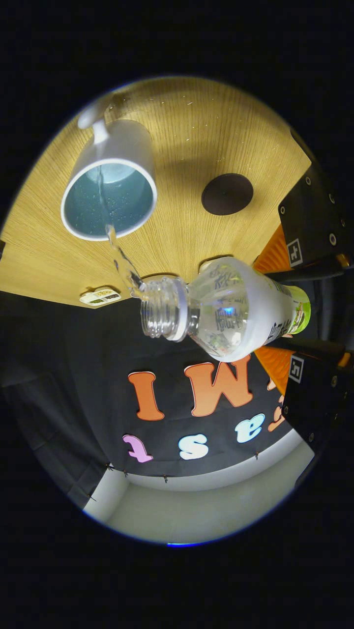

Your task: Take the bottle from table, then pour the juice into the cup, finally place the bottle on the coaster

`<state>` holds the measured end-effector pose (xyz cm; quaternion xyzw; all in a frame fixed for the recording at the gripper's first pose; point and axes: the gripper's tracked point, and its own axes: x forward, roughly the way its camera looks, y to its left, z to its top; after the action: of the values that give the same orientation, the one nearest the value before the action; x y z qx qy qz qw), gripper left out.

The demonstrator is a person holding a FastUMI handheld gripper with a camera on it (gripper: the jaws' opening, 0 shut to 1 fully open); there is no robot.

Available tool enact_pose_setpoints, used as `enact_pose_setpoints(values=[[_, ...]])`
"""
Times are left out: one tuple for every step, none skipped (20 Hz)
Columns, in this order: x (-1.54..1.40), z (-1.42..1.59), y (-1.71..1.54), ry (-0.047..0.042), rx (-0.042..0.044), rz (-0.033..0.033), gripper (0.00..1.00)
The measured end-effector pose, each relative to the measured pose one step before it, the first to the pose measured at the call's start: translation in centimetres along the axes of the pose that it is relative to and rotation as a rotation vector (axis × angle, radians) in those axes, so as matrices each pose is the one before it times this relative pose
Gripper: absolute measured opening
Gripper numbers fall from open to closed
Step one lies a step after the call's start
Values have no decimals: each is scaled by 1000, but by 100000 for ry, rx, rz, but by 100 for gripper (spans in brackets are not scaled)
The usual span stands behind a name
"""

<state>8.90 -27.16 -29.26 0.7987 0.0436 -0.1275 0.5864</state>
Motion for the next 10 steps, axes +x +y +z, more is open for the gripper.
enact_pose_setpoints(values=[[-81,-104,21,60,591,166,50],[98,-18,74,-15,399,111,50],[-15,102,94,128,378,109,50],[-9,-10,-5,36,524,119,50],[8,-79,51,20,461,59,50],[-28,124,81,-152,284,282,50],[81,-81,-7,1,257,-9,50],[16,13,-55,51,175,-120,50],[122,-167,-7,131,140,-124,50],[77,15,14,237,333,-44,50]])
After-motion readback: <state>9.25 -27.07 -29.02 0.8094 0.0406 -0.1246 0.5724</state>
